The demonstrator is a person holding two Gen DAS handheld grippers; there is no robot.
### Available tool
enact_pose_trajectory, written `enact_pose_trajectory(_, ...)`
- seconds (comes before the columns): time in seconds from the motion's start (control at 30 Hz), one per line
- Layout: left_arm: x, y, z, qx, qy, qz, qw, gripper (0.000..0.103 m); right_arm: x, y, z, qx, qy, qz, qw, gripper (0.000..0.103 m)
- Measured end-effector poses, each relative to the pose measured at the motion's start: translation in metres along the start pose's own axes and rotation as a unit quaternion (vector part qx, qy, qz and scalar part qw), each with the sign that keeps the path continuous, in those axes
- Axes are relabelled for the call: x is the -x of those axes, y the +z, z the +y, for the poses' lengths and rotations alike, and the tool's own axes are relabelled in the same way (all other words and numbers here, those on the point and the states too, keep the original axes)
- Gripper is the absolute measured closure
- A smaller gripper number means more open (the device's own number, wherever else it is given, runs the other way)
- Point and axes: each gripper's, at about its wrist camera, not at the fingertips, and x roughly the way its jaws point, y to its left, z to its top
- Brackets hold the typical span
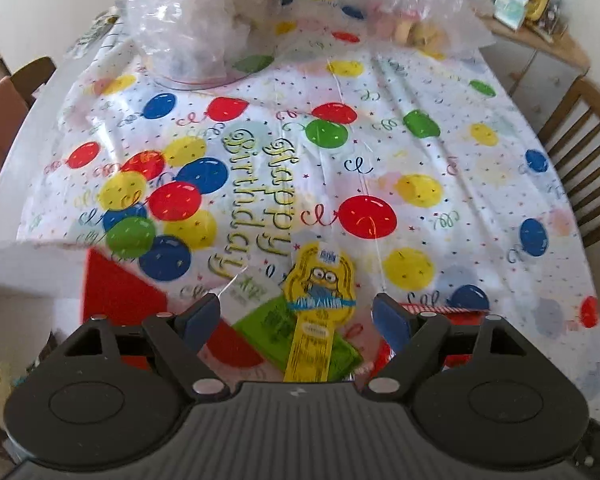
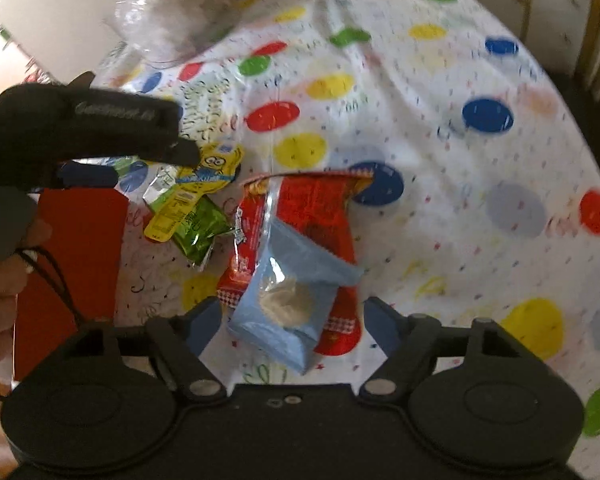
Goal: Organize snacks
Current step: 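Grasp the blue cookie packet with the right tool while the left tool grasps the yellow Minion cup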
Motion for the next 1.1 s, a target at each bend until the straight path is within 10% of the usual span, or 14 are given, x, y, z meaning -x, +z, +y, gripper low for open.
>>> enact_pose_trajectory(0.6, -0.059, 0.010, -0.040, -0.088, 0.065, 0.014, 0.9939, 0.035, -0.023, 0.003, 0.011, -0.018, -0.036, 0.000, 0.999, 0.039)
enact_pose_trajectory(0.73, -0.059, 0.009, -0.041, -0.086, 0.047, 0.012, 0.9951, 0.053, -0.024, 0.003, 0.010, -0.003, -0.042, -0.008, 0.999, 0.048)
enact_pose_trajectory(1.1, -0.043, 0.000, -0.028, -0.049, 0.021, -0.005, 0.9986, 0.053, -0.014, -0.005, -0.003, -0.017, -0.028, -0.022, 0.999, 0.057)
